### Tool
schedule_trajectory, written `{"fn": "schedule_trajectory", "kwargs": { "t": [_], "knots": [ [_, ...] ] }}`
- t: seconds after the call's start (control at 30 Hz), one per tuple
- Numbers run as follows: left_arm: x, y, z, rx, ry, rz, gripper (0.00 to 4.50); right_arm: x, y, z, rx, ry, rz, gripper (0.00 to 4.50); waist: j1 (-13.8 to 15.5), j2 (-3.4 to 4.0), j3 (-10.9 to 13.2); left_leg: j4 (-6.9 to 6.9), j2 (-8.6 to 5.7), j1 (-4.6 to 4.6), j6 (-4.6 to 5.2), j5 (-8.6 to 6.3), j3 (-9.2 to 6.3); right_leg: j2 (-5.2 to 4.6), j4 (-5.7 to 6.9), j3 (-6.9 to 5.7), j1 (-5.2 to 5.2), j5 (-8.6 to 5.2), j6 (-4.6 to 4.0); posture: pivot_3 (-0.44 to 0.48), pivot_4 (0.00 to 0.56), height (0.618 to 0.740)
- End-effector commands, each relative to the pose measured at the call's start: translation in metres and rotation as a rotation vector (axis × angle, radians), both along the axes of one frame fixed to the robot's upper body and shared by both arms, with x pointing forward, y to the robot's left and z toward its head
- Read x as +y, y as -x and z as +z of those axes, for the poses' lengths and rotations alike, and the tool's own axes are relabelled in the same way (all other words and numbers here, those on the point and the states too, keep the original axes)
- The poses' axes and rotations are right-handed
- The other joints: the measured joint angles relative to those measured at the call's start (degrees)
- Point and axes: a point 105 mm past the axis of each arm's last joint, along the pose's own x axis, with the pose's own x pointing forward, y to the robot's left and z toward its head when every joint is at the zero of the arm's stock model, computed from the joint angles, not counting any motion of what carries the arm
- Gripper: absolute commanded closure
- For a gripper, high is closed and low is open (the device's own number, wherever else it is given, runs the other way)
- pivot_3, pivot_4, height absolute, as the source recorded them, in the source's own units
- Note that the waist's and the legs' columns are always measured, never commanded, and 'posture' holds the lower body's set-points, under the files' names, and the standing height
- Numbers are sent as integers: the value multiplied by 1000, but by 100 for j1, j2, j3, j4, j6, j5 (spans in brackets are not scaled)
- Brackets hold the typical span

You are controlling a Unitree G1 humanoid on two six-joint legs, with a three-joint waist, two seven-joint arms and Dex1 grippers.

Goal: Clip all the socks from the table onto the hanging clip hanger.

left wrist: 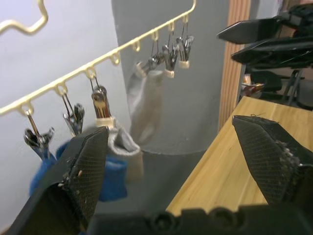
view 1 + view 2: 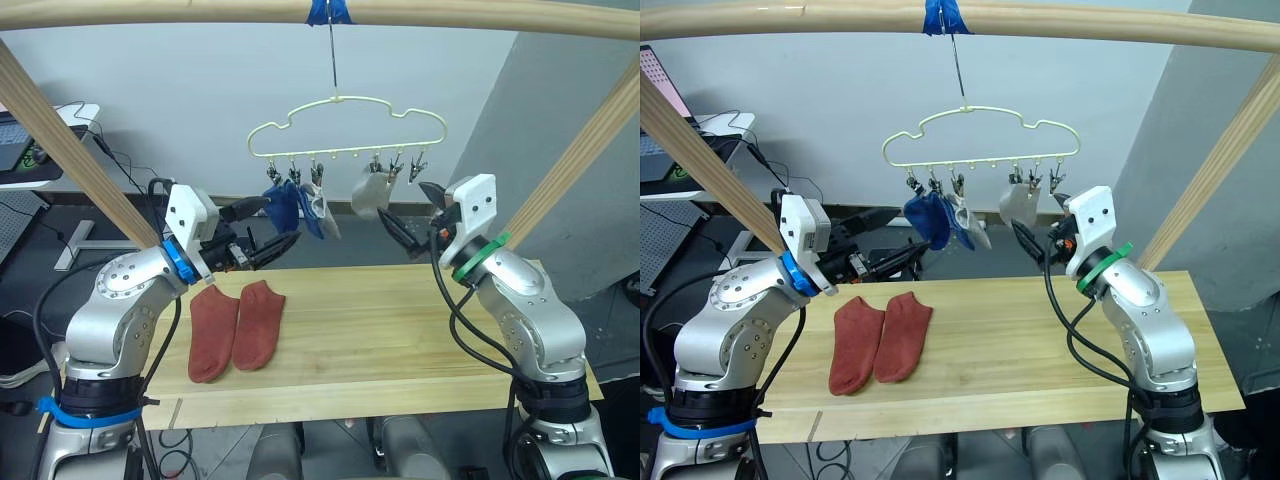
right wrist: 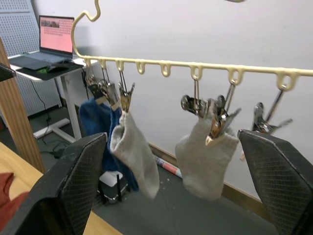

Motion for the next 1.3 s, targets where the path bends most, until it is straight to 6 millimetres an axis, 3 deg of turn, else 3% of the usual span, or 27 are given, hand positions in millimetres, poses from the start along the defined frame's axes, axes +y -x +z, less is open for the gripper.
{"fn": "schedule_trajectory", "kwargs": {
  "t": [0.03, 0.13, 0.33, 0.7, 1.3],
  "knots": [
    [-1, 4, 13, -49, -9, -24, 0, 1, 0, 12, -38, -19, -8, 916, 1, -1, 11, 0, 0, 0, 0, 0, 0, 0, 0, 0, -1, 0, 0, -129, 249, 740],
    [-1, 4, 13, -50, -11, -25, 0, 2, -1, 11, -32, -18, -7, 1978, 1, -3, 27, 0, 1, 0, 0, 0, -1, 0, 0, 0, -1, 0, 0, -124, 249, 740],
    [-2, 3, 12, -50, -22, -32, 0, 5, -5, 10, -26, -7, -24, 1978, -1, -6, 41, 0, 1, 0, 0, 0, 0, 0, 0, 0, -3, 0, 0, -123, 250, 740],
    [-7, 1, 14, -60, -38, -55, 0, 10, -32, 7, 34, 49, -92, 1978, 0, -12, 54, 0, 1, -30, 0, 1, -3, 0, 0, -3, -30, 0, 0, -127, 253, 740],
    [-10, 0, 14, -60, -52, -68, 0, 12, -57, 21, 10, 5, -206, 1978, -2, -12, 56, -1, 1, -70, 0, 1, 1, 0, 6, -1, -74, 18, -29, -122, 248, 740]
  ]
}}
